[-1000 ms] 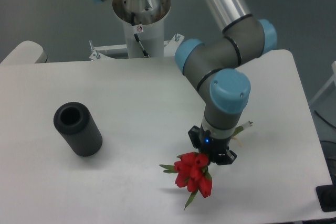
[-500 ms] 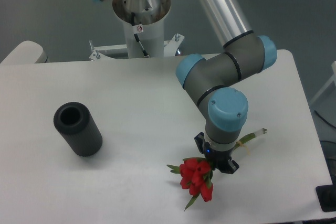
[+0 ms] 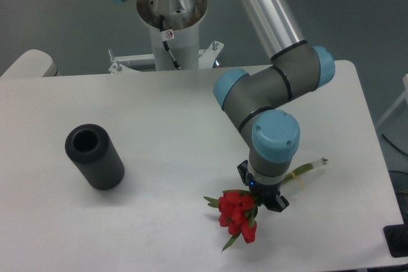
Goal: Pick up the flowers from the vase
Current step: 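Hold the tulips hanging from the gripper above the table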
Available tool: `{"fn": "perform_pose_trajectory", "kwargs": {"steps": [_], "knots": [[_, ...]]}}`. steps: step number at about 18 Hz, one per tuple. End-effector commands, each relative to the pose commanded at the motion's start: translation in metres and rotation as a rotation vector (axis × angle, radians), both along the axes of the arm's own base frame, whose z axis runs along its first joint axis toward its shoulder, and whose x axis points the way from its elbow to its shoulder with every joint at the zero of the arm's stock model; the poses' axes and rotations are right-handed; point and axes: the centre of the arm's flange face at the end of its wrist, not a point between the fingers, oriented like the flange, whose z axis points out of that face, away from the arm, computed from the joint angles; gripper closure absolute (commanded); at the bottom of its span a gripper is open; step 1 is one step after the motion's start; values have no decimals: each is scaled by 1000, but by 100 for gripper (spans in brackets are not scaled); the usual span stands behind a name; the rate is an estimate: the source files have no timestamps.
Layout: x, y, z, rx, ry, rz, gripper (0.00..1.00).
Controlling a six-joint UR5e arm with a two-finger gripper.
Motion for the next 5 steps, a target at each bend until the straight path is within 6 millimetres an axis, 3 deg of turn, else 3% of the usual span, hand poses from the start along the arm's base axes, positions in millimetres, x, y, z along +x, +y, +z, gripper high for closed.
{"fn": "perform_pose_trajectory", "kwargs": {"steps": [5], "knots": [[0, 0, 2, 0, 0, -6, 97]]}}
